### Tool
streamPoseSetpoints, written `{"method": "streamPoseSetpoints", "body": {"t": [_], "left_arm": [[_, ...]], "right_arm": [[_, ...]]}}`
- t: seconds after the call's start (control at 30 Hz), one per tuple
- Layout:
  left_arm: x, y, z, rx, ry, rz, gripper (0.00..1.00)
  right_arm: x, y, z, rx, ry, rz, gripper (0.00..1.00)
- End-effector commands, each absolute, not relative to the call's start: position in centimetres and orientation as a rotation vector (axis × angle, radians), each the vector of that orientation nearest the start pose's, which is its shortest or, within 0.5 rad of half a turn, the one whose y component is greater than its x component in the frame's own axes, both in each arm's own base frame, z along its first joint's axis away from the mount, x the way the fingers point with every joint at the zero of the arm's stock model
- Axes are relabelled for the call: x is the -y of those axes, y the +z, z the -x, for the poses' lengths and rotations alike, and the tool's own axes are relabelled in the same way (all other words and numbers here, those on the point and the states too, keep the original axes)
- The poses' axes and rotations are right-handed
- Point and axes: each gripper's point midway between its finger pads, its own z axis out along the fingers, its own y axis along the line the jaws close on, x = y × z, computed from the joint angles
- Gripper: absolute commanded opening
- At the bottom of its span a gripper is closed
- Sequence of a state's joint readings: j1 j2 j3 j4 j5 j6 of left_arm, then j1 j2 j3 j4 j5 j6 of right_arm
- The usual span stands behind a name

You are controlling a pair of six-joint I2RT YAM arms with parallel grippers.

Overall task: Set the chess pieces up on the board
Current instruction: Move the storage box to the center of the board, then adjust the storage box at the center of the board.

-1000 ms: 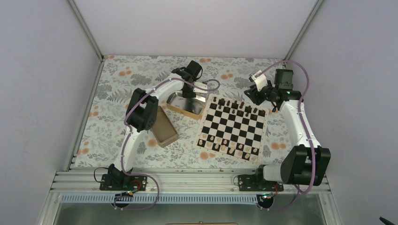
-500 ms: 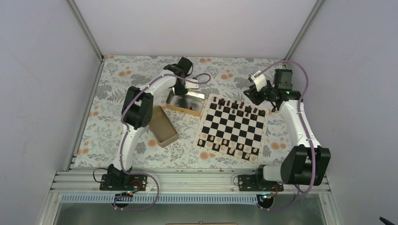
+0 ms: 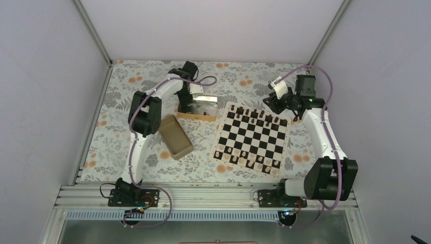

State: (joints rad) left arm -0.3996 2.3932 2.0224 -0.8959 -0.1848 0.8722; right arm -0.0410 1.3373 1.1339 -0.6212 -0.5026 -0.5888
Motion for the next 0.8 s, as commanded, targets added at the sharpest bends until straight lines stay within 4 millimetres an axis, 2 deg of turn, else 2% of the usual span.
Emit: {"method": "streamPoseSetpoints", "body": {"t": [0.0,0.13,0.23,0.33,0.43,0.47,0.5,0.53,0.67,0.77], "left_arm": [[13.9,2.7,-49.8,-2.443,0.431,-1.621,0.32],[11.8,3.3,-49.3,-2.484,0.444,-1.584,0.33],[11.0,3.8,-48.7,-2.494,0.447,-1.569,0.36],[10.8,4.3,-47.8,-2.495,0.419,-1.566,0.37],[11.7,5.7,-47.7,-2.467,0.354,-1.539,0.39],[12.1,6.5,-47.8,-2.448,0.326,-1.525,0.43],[12.5,7.3,-48.0,-2.43,0.304,-1.509,0.54],[13.0,8.5,-48.4,-2.403,0.285,-1.486,0.58],[13.9,11.8,-49.6,-2.333,0.23,-1.422,0.6],[13.2,13.8,-50.5,-2.303,0.23,-1.361,0.64]], "right_arm": [[-7.2,21.3,-36.7,-2.131,0.295,0.829,0.43],[-7.3,21.3,-36.7,-2.134,0.296,0.832,0.44],[-7.4,21.1,-36.8,-2.139,0.298,0.836,0.43],[-7.6,21.0,-36.8,-2.144,0.299,0.839,0.43],[-8.1,21.1,-36.8,-2.139,0.31,0.854,0.44],[-8.4,21.1,-36.9,-2.136,0.314,0.865,0.44],[-8.9,21.1,-37.0,-2.136,0.318,0.881,0.44],[-9.5,20.8,-37.0,-2.142,0.313,0.911,0.44],[-13.6,19.8,-37.3,-2.154,0.278,1.079,0.43],[-17.6,19.4,-37.2,-2.14,0.306,1.205,0.37]]}}
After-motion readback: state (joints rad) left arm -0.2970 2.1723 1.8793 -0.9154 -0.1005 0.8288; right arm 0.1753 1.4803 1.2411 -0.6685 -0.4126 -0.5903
